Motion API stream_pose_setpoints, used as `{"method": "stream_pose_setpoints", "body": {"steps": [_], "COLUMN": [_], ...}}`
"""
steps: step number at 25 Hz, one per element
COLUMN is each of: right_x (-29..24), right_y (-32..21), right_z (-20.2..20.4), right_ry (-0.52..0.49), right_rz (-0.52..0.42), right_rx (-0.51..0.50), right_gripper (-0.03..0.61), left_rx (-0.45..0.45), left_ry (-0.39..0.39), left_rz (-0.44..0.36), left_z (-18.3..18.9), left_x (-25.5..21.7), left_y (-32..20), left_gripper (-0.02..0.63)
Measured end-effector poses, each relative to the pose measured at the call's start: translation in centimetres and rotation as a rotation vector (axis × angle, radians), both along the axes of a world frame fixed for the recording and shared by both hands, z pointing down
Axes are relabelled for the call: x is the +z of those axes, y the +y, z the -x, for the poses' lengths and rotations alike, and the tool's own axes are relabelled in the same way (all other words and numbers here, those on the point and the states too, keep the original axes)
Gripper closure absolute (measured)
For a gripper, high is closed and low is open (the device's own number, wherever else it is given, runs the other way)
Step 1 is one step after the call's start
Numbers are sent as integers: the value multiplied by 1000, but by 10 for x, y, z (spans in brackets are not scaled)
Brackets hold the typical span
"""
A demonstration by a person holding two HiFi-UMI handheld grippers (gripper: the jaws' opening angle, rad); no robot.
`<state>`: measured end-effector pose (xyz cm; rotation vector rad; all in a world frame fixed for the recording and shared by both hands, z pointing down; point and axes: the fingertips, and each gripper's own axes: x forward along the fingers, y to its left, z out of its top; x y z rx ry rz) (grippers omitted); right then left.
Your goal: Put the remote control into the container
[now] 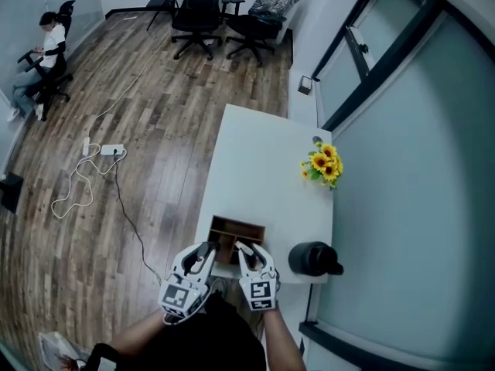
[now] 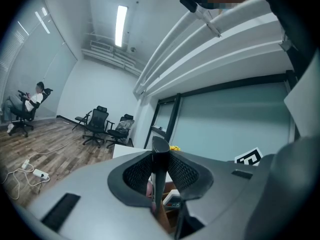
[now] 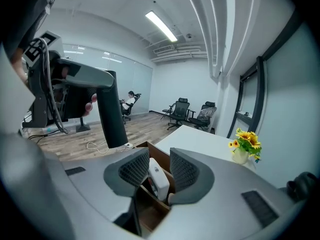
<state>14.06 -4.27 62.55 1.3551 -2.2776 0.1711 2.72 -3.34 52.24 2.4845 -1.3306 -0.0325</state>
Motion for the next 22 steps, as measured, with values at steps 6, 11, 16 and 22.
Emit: {"method": "stream_pose_setpoints", "body": {"steps": [6,11,16,22], "right_x": [-12,-32,-52,-65], "right_y": [8,12,18,18], "right_z": [-5,-5,4,3], "right_ry": [-36,-124,-197,-219], "right_rz": [5,-11,-18,-41], "right_rx": [74,151,193,266], "right_gripper": [466,540,574,574], "left_rx": [14,21,25,32], "left_ry": [13,11,5,0], "left_rz": [-7,-20,-29,-48], "left_z": [0,1,2,1], "left_x": [-7,-9,-15,-19], "left_y": [3,4,5,5], "left_gripper": [512,511,512,511]}}
